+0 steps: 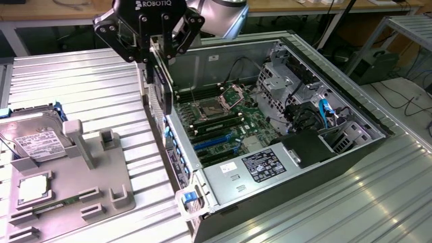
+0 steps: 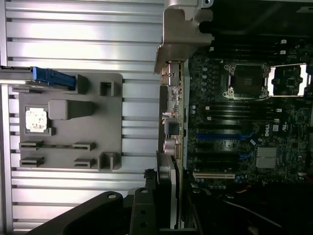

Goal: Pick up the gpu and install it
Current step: 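Pick up the gpu and move the gpu toward the slot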

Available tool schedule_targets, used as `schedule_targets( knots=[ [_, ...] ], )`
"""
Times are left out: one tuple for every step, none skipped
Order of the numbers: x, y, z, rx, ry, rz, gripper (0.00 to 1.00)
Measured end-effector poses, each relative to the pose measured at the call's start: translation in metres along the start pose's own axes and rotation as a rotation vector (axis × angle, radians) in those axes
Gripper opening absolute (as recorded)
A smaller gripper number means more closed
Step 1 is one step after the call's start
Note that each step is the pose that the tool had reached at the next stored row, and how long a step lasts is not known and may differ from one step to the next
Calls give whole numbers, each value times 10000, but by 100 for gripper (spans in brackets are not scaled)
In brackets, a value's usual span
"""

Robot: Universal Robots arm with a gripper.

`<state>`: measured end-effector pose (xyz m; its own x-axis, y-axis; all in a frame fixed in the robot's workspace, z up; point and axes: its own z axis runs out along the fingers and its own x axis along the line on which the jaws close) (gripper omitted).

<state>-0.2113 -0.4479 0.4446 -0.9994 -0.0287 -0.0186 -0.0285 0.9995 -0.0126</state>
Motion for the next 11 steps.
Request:
schedule_targets(
  knots=[
    [-19, -1, 1, -1, -1, 0, 28],
    [-45, -1, 1, 0, 0, 0, 28],
    [-72, -2, 2, 0, 0, -1, 28],
    [-95, -3, 2, 0, 0, -1, 28],
    [-116, -3, 2, 0, 0, -1, 28],
    [-135, -4, 3, 0, 0, -1, 28],
    [-148, -4, 3, -1, -1, -1, 28],
    [-165, -5, 3, 0, 0, 0, 28],
    [-180, -5, 4, 0, 0, 0, 28],
    [-194, -6, 4, -1, 0, 0, 28],
    [-204, -6, 4, 0, 0, 0, 28]
  ],
)
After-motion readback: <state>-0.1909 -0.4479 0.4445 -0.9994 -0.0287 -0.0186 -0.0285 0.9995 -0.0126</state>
